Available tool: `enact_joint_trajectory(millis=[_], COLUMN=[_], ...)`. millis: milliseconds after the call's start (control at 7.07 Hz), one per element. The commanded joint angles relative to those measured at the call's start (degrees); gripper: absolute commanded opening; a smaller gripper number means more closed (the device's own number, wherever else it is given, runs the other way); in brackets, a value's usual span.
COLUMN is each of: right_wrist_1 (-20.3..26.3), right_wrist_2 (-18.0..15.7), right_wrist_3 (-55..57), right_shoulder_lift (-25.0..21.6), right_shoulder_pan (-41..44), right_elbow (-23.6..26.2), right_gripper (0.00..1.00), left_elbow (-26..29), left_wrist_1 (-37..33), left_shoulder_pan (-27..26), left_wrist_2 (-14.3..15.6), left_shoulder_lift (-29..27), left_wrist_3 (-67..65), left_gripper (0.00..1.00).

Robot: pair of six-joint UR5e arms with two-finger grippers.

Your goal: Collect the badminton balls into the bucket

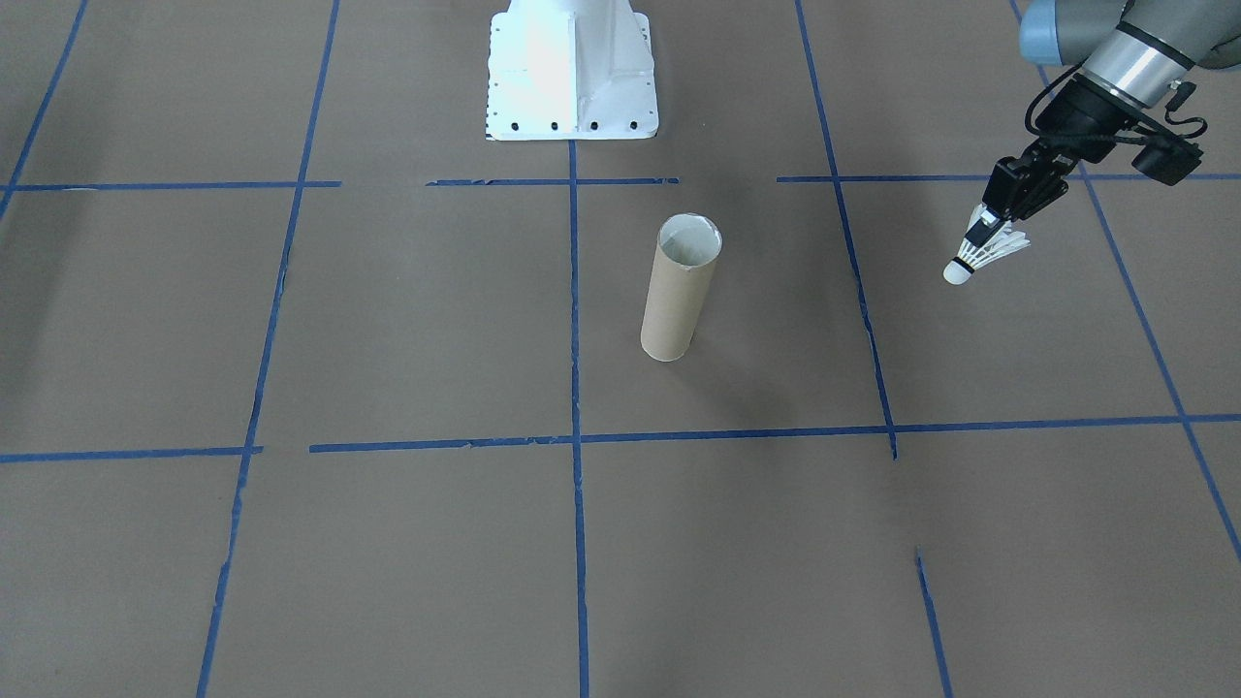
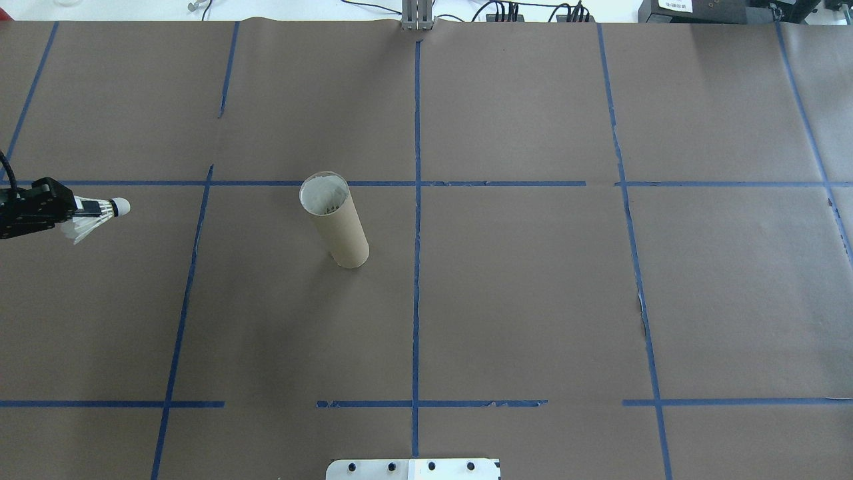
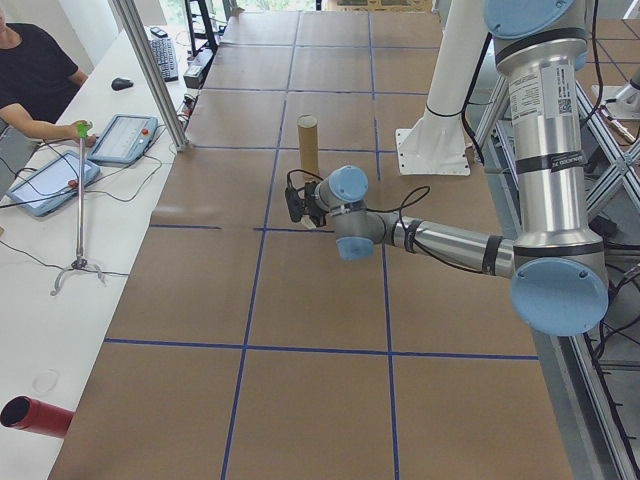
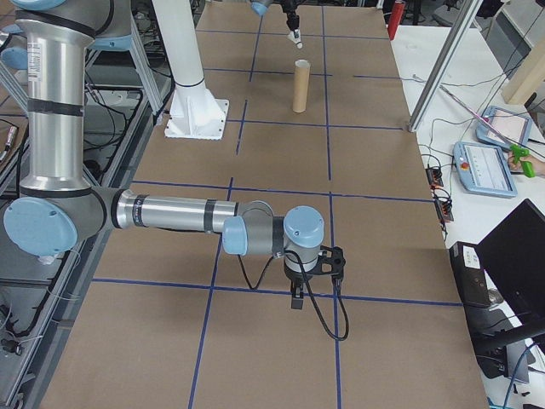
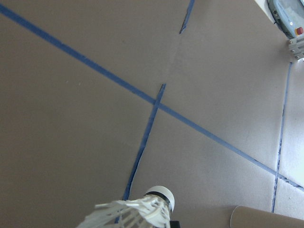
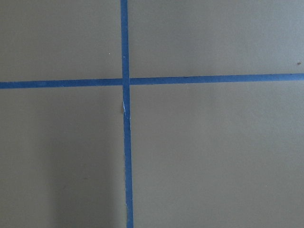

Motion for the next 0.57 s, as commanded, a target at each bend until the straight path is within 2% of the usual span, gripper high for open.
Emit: enact_joint_trajectory(millis=[0, 283, 425], right_wrist_1=[0.0, 0.0, 0.0], right_wrist_2=[0.0, 0.0, 0.0], right_wrist_3=[0.0, 0.0, 0.0], right_shoulder_lift=[0.0, 0.0, 0.0], right_shoulder_pan=[0.0, 0.0, 0.0], right_elbow=[0.0, 0.0, 0.0], right_gripper=[1.0, 1.0, 1.0], left_elbow=[-10.27, -18.37, -19.8], left_wrist_1=[18.63, 47.41, 64.96], left_shoulder_pan=[-0.03, -0.03, 0.06], left_wrist_2=[4.51, 4.61, 4.61], left_shoulder_lift=[-1.92, -15.48, -26.87], left_wrist_3=[7.71, 14.48, 18.0], left_gripper=[0.0, 0.0, 0.0])
